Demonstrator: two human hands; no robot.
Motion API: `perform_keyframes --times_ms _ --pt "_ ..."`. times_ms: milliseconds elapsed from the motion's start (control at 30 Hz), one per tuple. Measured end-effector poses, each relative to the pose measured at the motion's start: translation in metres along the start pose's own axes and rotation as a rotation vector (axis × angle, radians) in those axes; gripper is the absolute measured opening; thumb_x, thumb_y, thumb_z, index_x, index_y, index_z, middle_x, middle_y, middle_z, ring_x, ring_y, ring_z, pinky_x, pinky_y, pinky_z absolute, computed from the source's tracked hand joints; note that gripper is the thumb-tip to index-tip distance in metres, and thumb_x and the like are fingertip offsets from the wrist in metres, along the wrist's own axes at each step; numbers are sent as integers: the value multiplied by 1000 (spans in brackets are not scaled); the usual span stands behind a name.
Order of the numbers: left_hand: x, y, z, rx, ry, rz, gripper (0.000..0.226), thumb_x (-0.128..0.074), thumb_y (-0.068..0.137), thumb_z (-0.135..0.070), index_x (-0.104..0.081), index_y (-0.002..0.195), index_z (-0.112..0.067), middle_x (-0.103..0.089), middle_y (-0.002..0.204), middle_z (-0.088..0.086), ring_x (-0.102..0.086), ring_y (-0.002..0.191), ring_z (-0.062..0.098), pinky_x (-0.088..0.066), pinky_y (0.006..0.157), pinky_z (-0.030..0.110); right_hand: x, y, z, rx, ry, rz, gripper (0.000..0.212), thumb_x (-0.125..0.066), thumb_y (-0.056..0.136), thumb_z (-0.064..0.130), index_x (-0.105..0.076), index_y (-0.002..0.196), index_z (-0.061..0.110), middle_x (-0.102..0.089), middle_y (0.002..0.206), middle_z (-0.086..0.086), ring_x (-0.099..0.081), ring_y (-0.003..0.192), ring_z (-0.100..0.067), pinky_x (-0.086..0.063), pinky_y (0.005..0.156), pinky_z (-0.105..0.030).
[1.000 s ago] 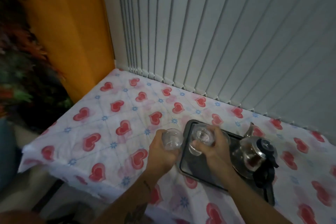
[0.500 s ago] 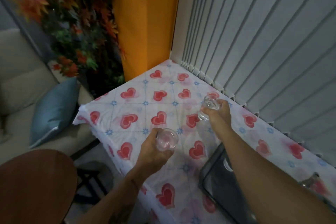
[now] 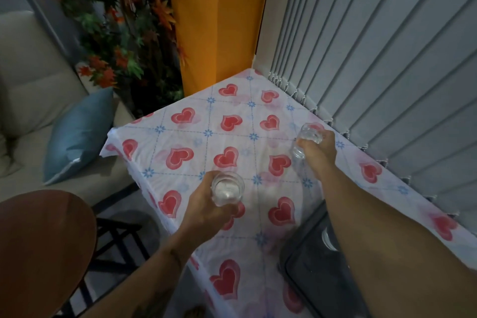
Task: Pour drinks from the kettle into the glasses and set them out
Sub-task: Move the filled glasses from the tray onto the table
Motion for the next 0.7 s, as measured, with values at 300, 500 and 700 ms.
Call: perform_keyframes --times_ms 300,500,700 --pt "1 4 2 8 -5 26 58 -84 68 -22 -48 110 -38 -61 103 -16 -63 94 12 -60 75 30 -6 19 2 24 30 -6 65 -79 70 19 -50 128 26 -58 118 2 -59 102 -22 -45 76 -29" --pt "4 -1 2 -21 17 73 61 -83 68 -21 -45 114 -35 -60 104 -16 -62 96 9 -55 76 20 -4 20 -5 -41 4 31 78 -83 68 24 -45 136 28 -55 123 1 -56 108 -22 -54 83 -34" --pt "8 -3 -12 -16 107 85 90 -85 64 -25 -27 129 -46 -49 129 -12 -54 115 19 -54 93 37 17 -14 2 -91 62 -40 92 -65 76 10 -21 155 25 -48 149 -13 -55 127 -35 -49 104 -53"
Point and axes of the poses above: each hand's wrist, its own y-axis towards the middle knuckle, its own x-axis out of the back of the hand, z = x × y, the point moved 3 cm from there along y, towards the middle knuckle
